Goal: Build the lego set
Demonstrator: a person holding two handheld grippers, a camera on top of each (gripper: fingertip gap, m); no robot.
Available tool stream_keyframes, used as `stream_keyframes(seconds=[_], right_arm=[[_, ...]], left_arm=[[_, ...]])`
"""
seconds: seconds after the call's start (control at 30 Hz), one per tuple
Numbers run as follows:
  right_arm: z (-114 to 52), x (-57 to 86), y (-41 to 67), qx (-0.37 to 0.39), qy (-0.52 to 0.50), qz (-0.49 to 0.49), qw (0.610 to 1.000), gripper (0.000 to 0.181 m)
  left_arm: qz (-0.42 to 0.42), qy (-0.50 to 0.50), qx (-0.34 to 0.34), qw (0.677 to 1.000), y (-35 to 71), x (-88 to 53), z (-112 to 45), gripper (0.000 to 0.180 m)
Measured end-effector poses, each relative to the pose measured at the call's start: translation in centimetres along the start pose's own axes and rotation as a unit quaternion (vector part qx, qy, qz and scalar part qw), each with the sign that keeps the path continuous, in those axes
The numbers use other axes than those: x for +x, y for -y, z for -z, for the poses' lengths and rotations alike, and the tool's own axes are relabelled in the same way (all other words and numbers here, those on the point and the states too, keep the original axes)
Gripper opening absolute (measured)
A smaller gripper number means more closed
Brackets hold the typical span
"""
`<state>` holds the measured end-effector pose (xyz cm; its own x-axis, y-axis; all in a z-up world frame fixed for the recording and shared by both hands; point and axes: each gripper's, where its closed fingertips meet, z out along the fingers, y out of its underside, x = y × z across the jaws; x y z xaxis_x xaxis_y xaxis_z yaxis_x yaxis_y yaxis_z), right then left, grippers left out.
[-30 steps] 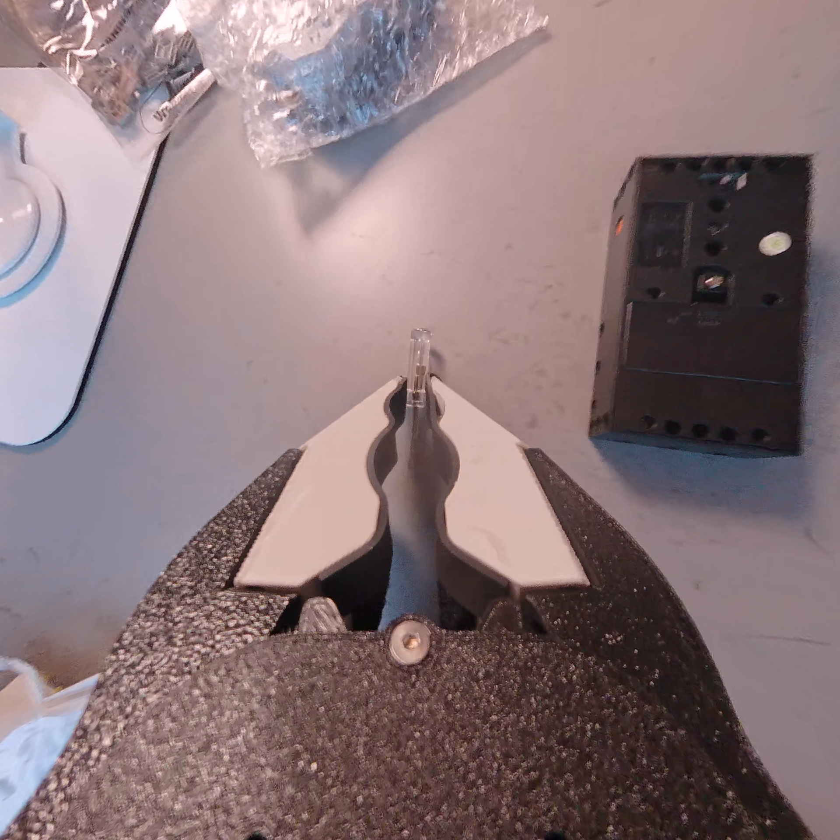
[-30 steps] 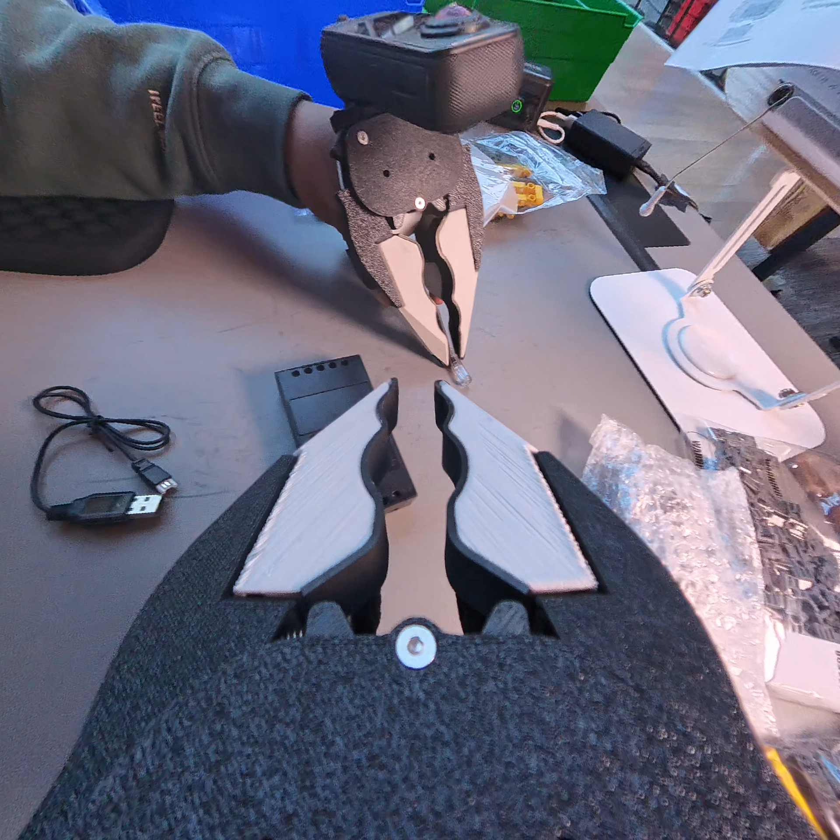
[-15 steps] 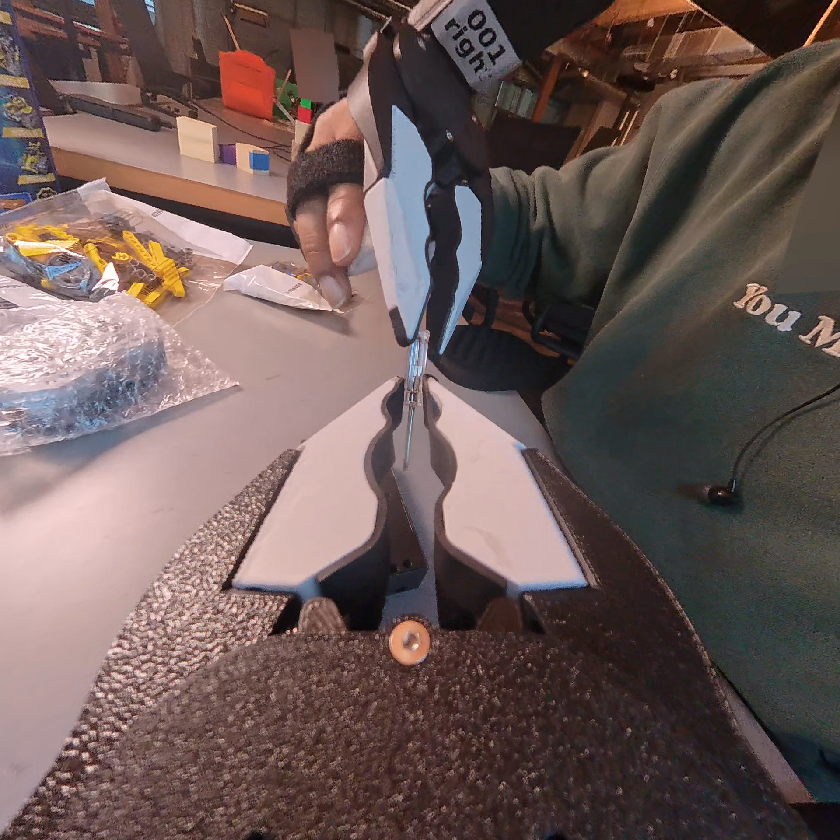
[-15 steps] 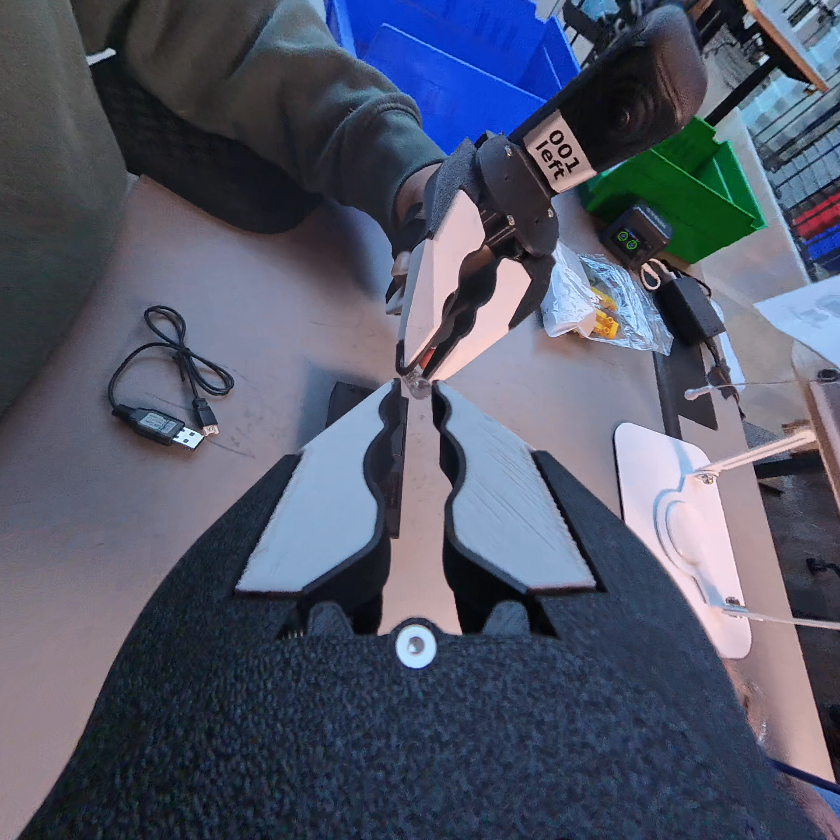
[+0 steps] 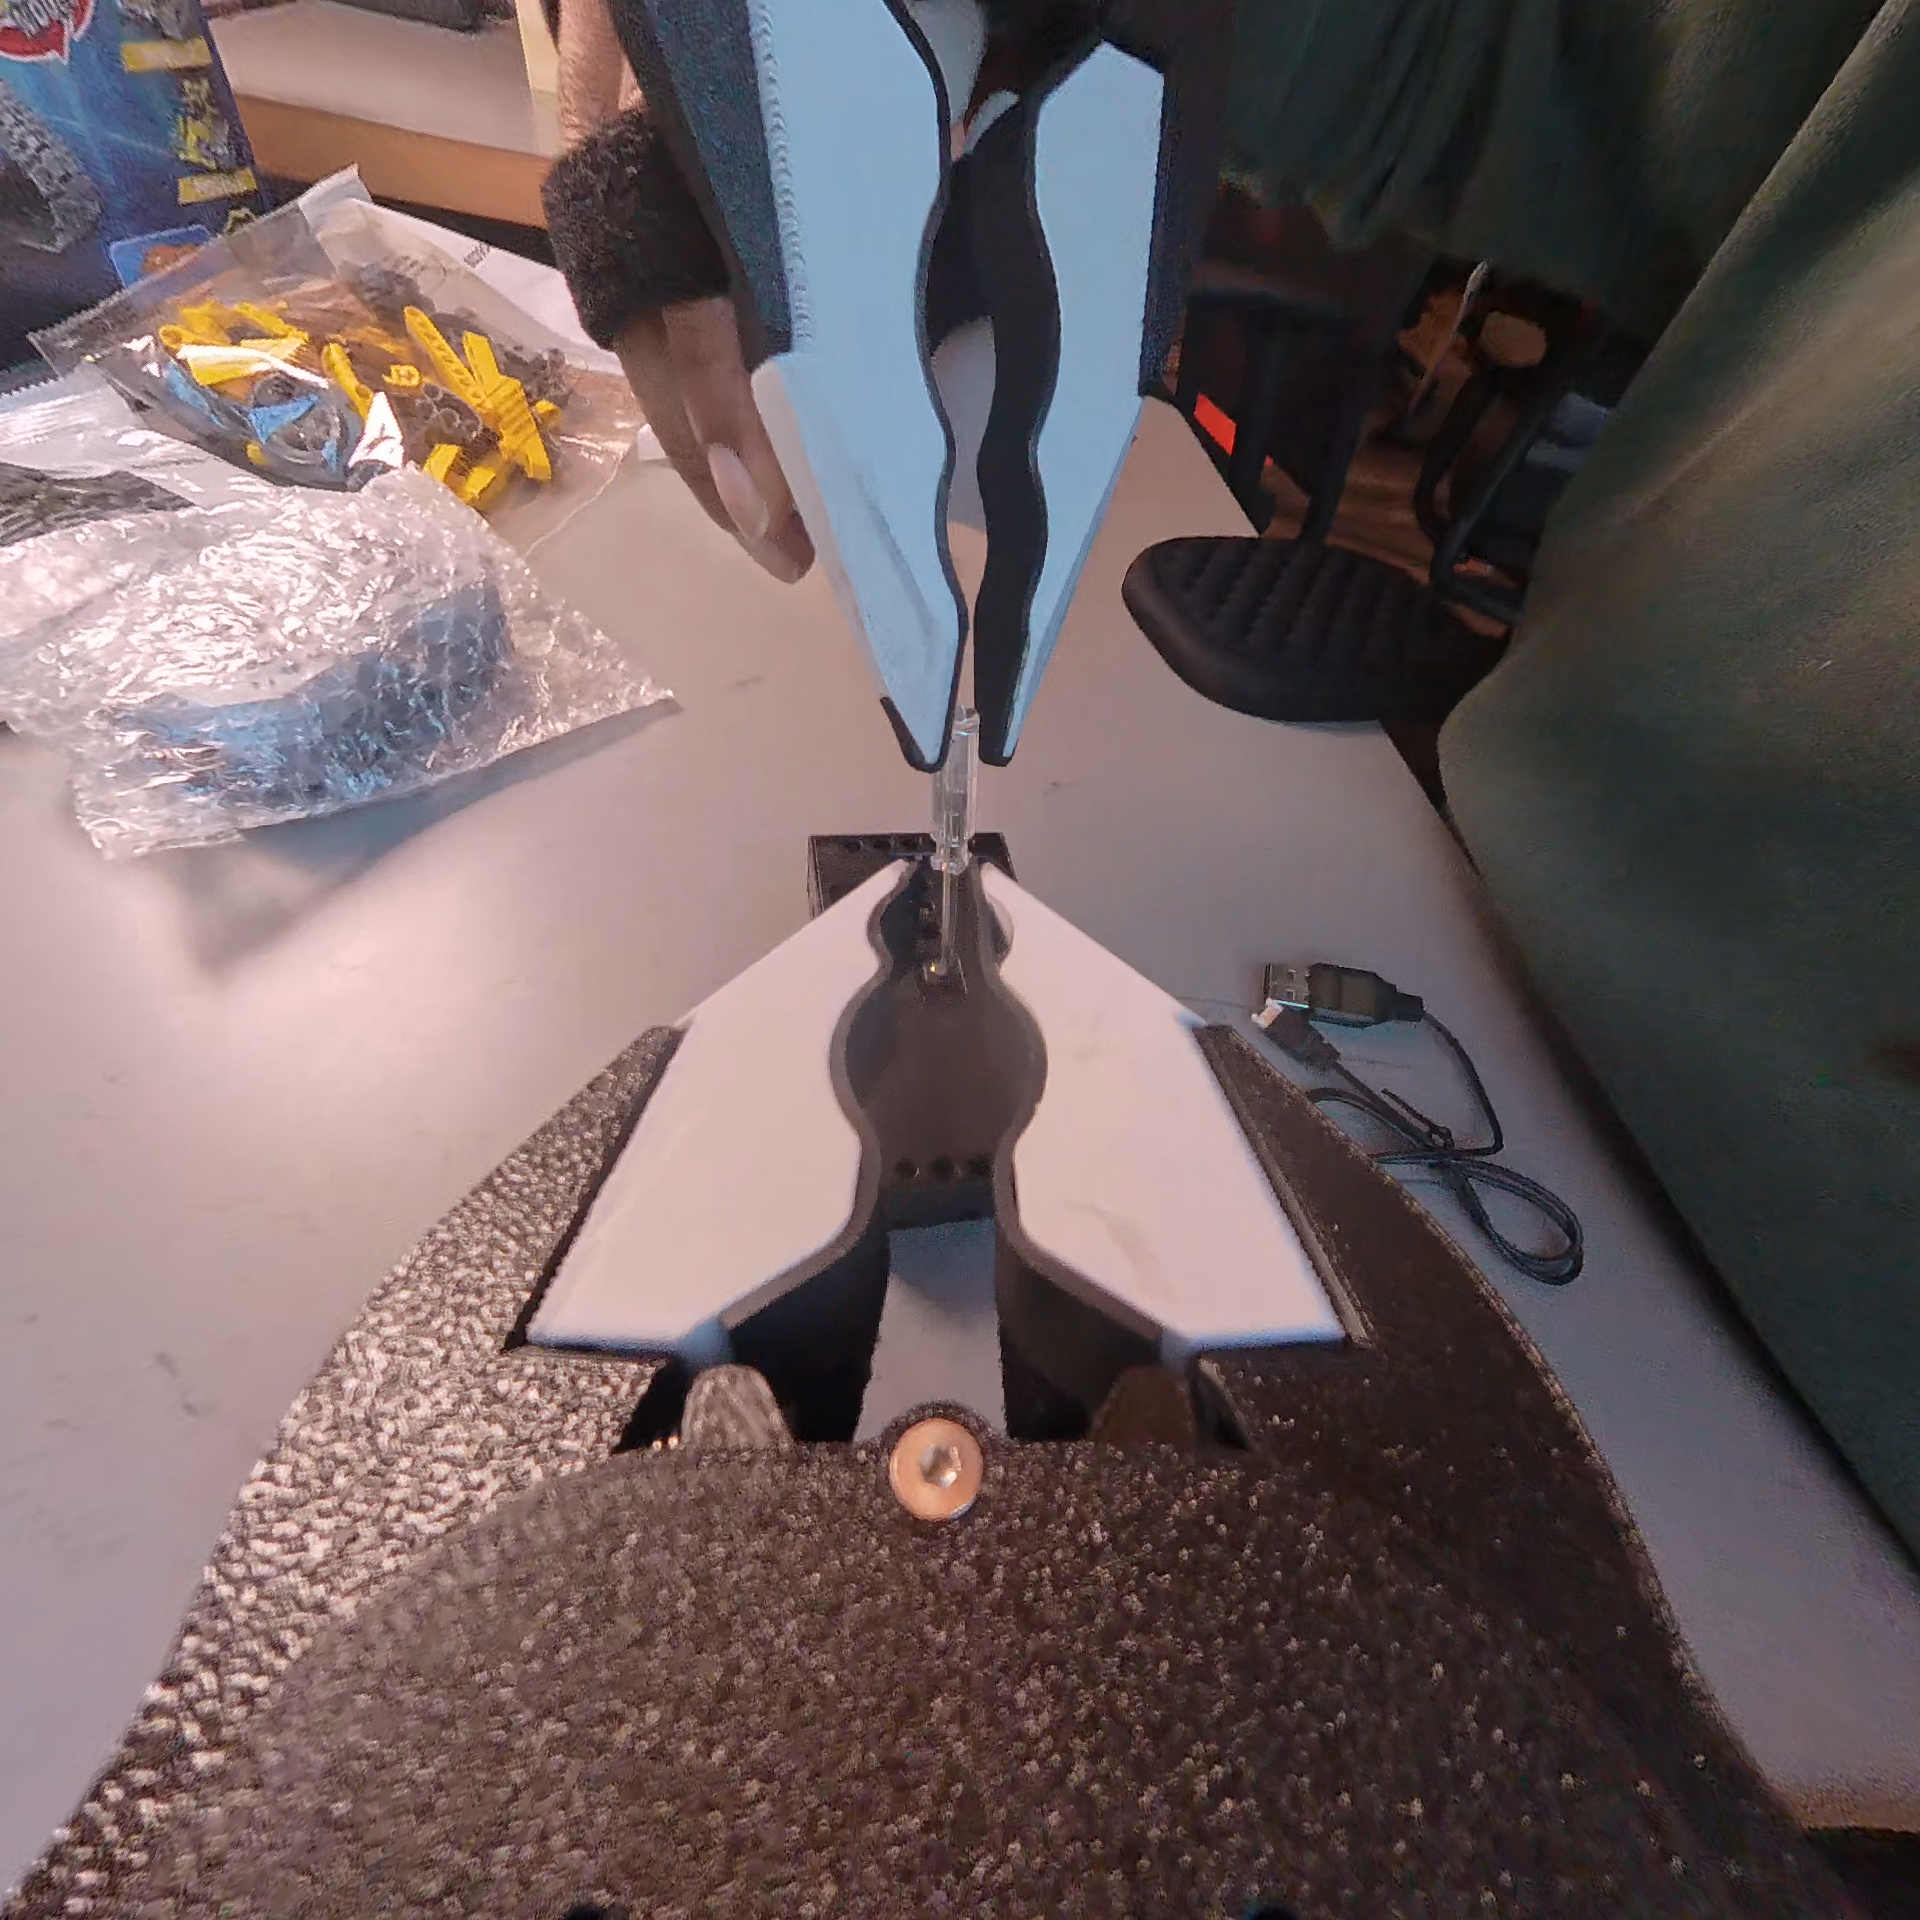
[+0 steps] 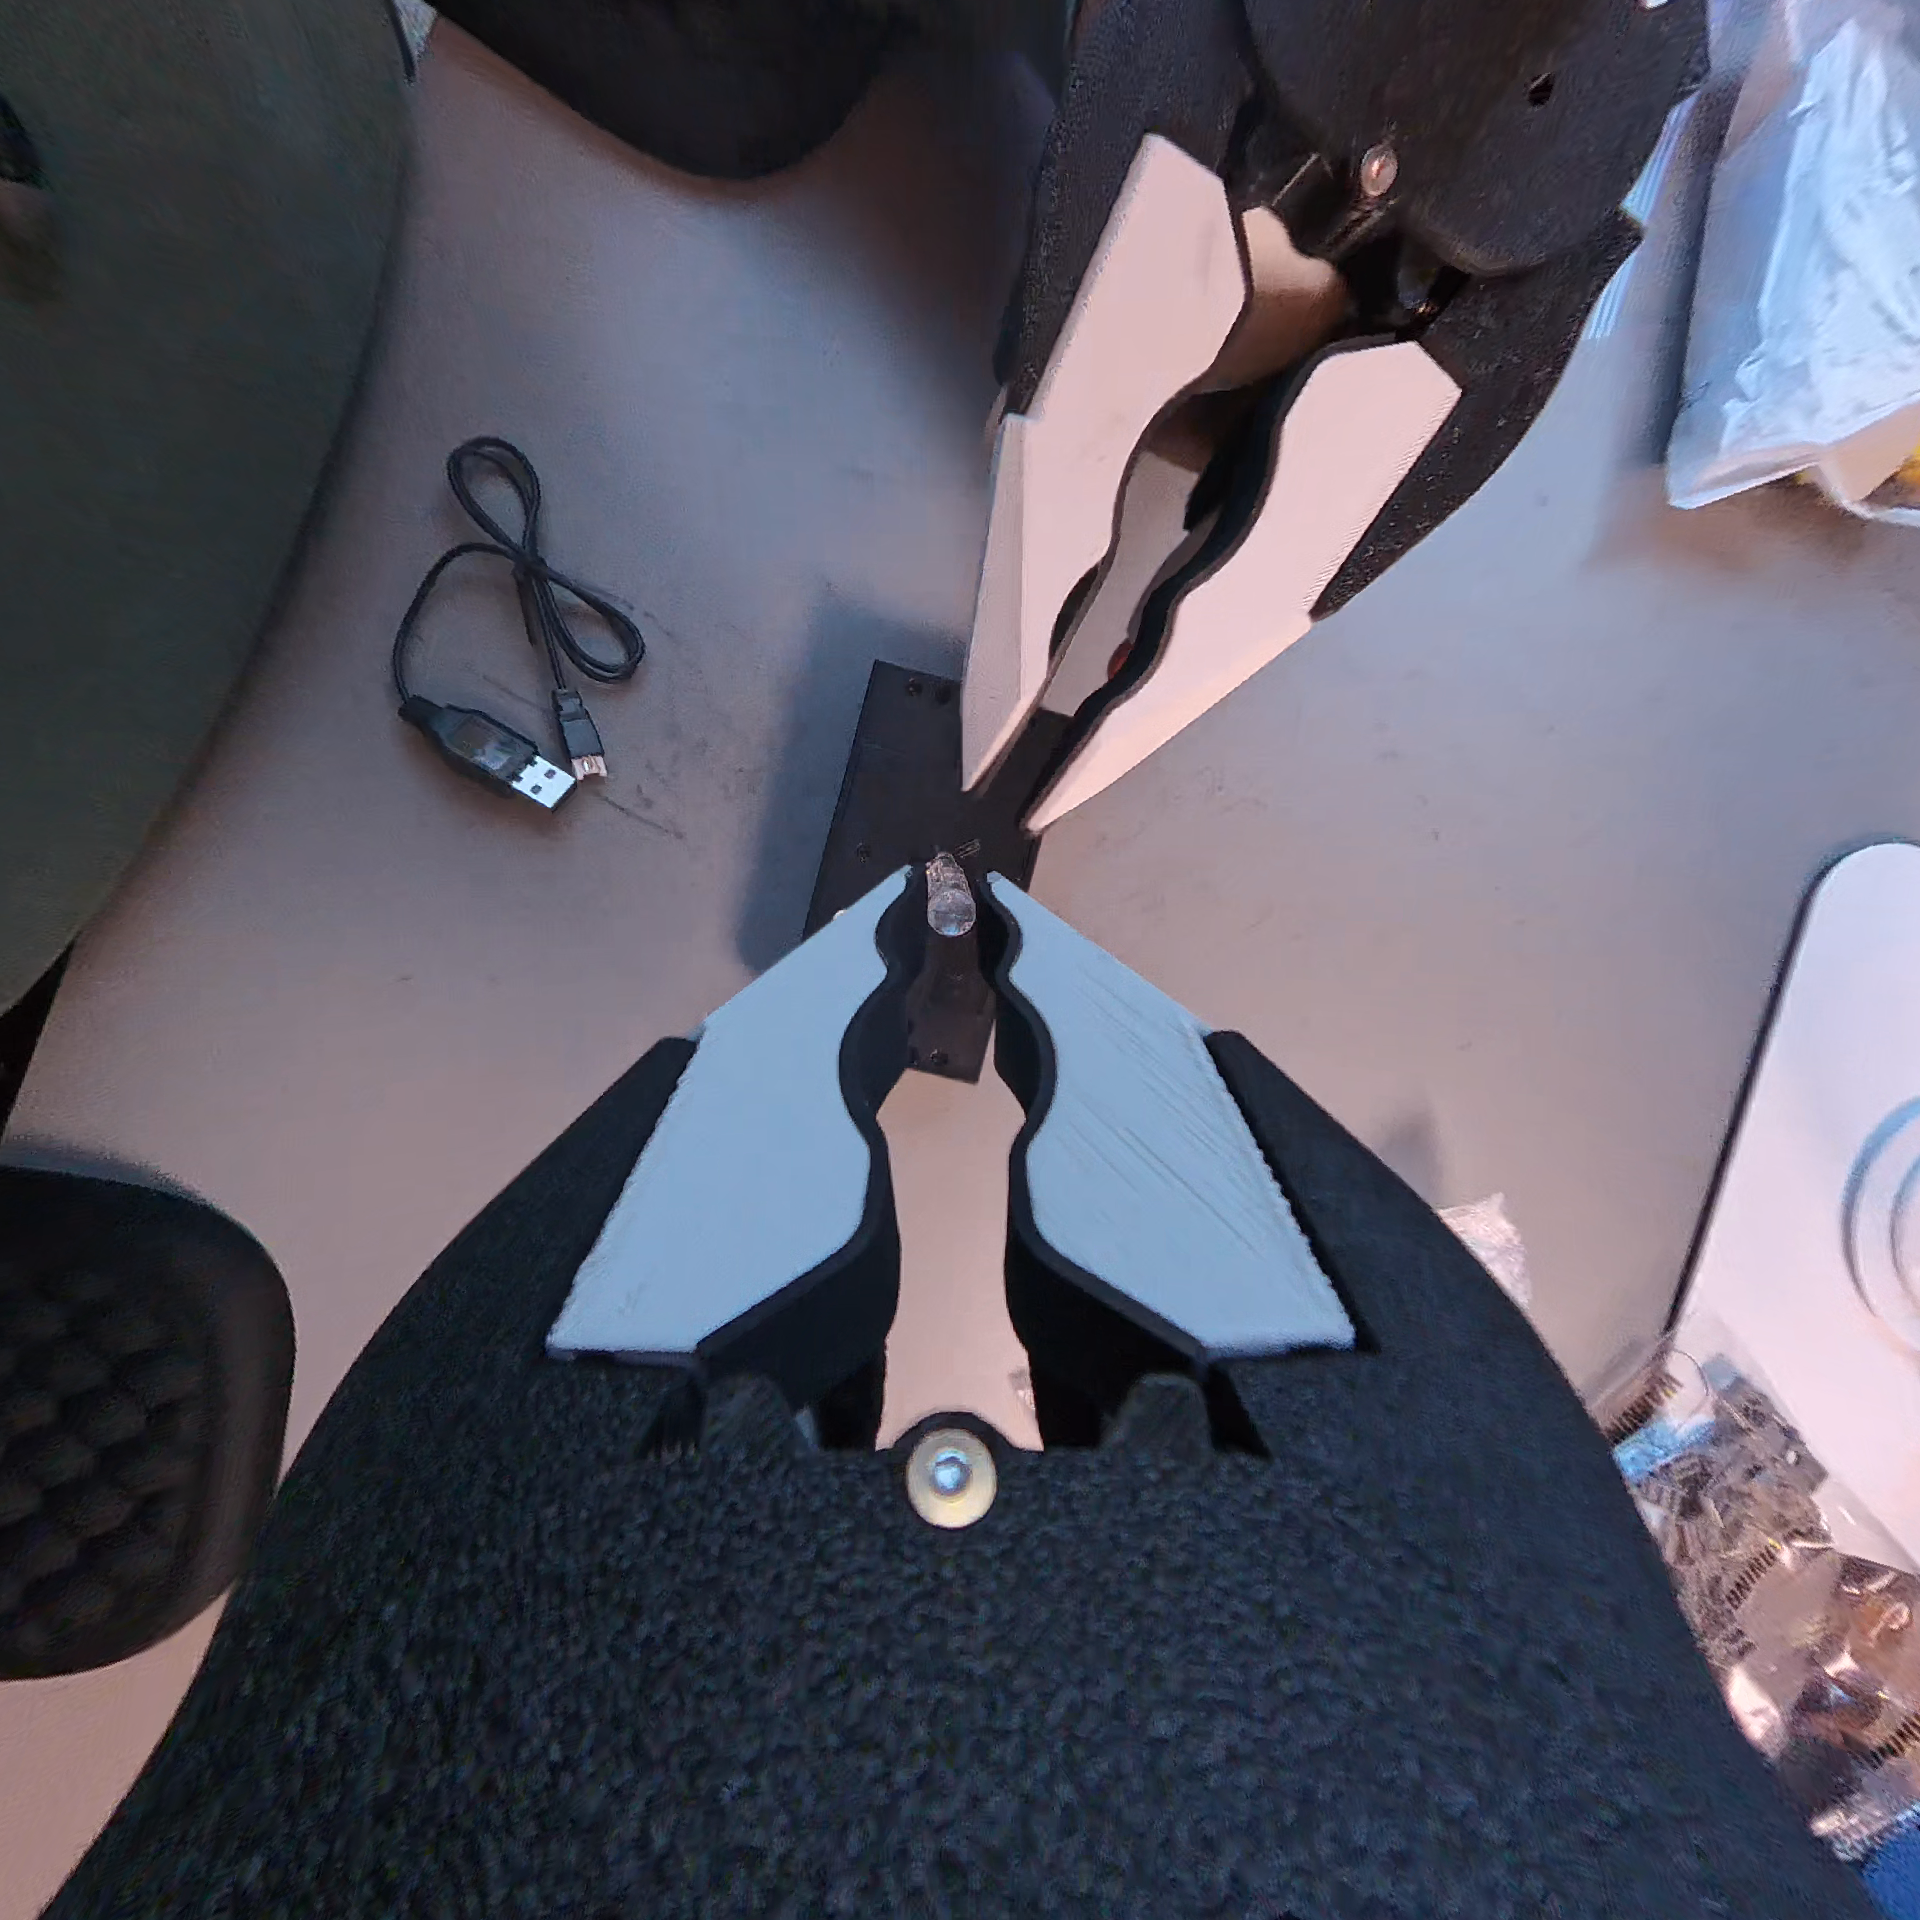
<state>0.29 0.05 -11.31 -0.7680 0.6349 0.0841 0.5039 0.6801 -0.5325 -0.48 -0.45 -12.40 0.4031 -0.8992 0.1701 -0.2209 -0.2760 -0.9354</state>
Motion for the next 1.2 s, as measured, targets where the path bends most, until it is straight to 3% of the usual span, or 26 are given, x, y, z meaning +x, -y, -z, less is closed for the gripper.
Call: stream_keyframes(seconds=[0.23,0.67,0.93,1.2], right_arm=[[-0.6,0.0,-0.5,-0.037,0.025,0.002,0.999,0.007],[-0.9,-0.1,-1.0,-0.070,0.029,0.015,0.997,0.007],[-1.4,-0.3,-0.6,-0.130,0.044,0.092,0.986,0.007],[-1.5,-0.2,-0.5,-0.169,0.017,-0.031,0.985,0.007]], left_arm=[[-0.010,0.015,-0.038,0.999,-1.4,-0.2,-1.1,0.007],[-0.012,0.018,-0.046,0.999,-1.5,-0.2,-1.4,0.004],[-0.015,0.017,-0.057,0.998,-1.9,0.0,-1.4,0.009],[-0.026,0.061,-0.085,0.994,-1.9,0.1,-1.8,0.017]])
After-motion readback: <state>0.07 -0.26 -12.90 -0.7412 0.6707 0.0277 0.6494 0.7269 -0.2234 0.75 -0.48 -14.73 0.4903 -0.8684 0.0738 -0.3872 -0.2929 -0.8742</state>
